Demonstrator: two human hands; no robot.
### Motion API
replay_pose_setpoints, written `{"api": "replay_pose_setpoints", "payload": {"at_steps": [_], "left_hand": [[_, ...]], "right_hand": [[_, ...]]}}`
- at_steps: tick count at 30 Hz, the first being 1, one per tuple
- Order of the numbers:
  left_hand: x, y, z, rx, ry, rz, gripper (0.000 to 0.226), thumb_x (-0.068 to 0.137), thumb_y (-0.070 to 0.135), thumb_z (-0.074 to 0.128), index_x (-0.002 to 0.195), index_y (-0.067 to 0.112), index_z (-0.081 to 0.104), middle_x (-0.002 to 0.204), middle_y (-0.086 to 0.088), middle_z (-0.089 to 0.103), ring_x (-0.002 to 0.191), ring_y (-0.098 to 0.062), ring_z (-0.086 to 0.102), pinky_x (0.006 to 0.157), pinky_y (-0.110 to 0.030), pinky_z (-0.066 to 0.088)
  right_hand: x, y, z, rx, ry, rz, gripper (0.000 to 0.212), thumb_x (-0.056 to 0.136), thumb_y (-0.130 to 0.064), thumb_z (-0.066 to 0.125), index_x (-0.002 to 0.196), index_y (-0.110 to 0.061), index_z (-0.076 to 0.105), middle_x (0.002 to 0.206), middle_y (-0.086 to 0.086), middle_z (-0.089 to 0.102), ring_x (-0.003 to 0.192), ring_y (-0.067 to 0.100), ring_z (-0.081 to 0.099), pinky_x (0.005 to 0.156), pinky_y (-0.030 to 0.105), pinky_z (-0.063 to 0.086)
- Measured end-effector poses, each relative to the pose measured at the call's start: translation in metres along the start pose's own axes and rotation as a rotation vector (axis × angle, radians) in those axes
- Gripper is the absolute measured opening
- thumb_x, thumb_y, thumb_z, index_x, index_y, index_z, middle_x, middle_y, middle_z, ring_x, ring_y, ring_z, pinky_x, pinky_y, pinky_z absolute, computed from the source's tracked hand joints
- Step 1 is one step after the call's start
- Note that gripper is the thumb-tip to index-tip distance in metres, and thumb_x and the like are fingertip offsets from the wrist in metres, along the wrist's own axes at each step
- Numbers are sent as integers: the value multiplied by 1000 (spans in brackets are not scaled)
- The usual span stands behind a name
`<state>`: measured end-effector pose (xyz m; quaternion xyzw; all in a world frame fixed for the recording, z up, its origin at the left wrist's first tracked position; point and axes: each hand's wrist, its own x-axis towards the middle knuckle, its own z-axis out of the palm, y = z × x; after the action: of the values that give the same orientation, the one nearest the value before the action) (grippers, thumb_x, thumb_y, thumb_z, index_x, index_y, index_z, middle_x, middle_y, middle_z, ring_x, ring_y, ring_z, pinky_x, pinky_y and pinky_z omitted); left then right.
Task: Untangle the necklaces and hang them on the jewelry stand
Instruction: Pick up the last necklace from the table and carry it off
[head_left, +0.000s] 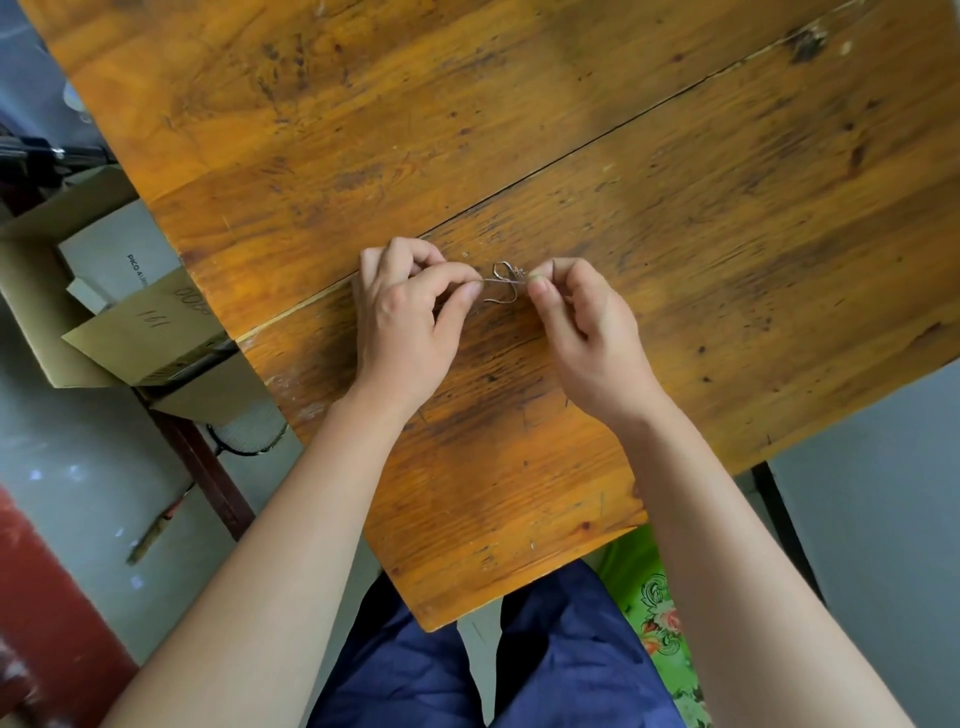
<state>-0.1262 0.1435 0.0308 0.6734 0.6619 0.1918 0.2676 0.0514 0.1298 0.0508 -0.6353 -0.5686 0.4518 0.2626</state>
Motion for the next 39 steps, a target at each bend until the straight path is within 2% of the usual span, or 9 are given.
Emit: {"api": "replay_pose_setpoints", "payload": {"at_steps": [4,7,10,13,17,21,27,33,39], "left_hand": [[-5,7,-11,-93,28,-87,17,95,33,59,99,24,74,104,4,58,102,-15,41,83,-23,35],[-10,15,-26,-205,-72,-174,13,97,30,57,98,26,69,103,15,61,100,-8,44,79,-9,33],[-15,24,-48,-389,-193,-240,13,99,25,54,96,22,66,90,13,67,85,-3,57,71,-18,44],[-21,37,-78,-496,-280,-266,13,99,22,54,95,18,66,86,3,70,74,-13,60,61,-16,47],[-35,65,-123,-540,-309,-240,13,99,23,55,92,20,66,80,6,64,67,1,53,63,-9,40],[-53,98,-174,-661,-284,-269,19,99,25,55,83,23,63,78,9,59,77,2,55,71,-6,40],[-92,129,-246,-865,-139,-241,17,98,24,57,93,11,67,76,11,58,77,-2,55,77,-13,43],[-130,152,-275,-1035,65,-276,14,96,22,58,96,13,69,78,9,64,78,-4,58,74,-20,44],[-185,154,-271,-992,379,-416,11,94,19,61,99,17,70,94,1,69,87,-5,62,74,-16,48]], "right_hand": [[-4,-5,-8,268,-181,161,10,104,-20,51,105,-17,60,88,-8,64,86,11,61,84,31,48],[-10,-15,-14,399,-394,279,18,105,-20,51,113,-20,67,90,-3,65,90,8,60,94,31,46],[-17,-31,-26,457,-517,333,25,103,-30,54,89,-22,73,76,-6,60,84,12,59,95,32,42],[-23,-55,-36,620,-382,366,33,94,-34,51,63,-25,57,66,-4,45,73,16,54,93,38,38],[-37,-102,-47,756,-163,337,35,94,-39,50,62,-25,53,68,-2,38,79,23,43,87,32,44],[-64,-164,-63,844,-14,276,43,100,-45,48,64,-23,46,66,-3,34,71,19,47,92,41,42],[-122,-241,-93,905,115,92,39,105,-40,48,73,-18,54,77,12,45,82,27,48,93,48,42],[-157,-284,-100,795,-7,-42,32,100,-42,49,84,-18,62,77,7,42,83,26,45,88,44,40],[-169,-277,-95,645,-224,-127,34,100,-36,49,76,-15,60,78,3,55,81,22,52,83,32,43]]}}
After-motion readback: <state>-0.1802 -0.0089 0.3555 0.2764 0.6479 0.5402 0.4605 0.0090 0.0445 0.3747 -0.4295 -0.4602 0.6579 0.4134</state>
